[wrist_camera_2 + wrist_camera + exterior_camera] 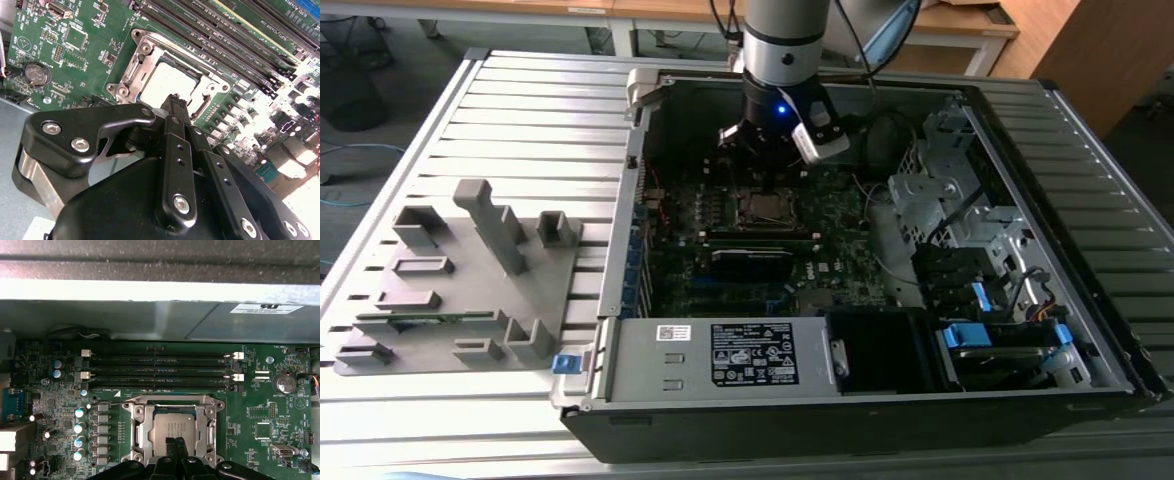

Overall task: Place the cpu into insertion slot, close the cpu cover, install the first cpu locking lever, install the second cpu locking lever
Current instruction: 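Install the first cpu locking lever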

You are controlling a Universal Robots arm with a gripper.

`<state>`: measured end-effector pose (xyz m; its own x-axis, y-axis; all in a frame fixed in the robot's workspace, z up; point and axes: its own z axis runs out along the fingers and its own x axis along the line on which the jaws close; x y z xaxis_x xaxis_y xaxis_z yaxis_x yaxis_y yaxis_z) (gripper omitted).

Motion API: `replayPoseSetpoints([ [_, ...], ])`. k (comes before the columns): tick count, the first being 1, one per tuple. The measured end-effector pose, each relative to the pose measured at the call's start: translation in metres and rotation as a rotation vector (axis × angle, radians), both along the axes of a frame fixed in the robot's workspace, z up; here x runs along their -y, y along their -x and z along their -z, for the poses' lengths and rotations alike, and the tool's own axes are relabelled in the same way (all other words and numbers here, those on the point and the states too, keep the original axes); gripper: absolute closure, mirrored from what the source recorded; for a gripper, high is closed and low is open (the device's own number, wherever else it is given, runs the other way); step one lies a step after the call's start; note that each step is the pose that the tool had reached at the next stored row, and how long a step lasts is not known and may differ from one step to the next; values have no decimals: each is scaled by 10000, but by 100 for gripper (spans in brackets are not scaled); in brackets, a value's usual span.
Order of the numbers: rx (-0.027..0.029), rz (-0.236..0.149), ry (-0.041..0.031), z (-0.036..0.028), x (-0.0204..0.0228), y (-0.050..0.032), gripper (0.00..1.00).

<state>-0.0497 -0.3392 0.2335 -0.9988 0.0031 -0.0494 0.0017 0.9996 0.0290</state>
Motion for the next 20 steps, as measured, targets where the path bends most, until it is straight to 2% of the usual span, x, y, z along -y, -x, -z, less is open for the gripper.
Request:
replayPoseSetpoints([
  [10,0,0,-1,-88,0,0,90],
  [20,0,0,-1,-222,0,0,90],
])
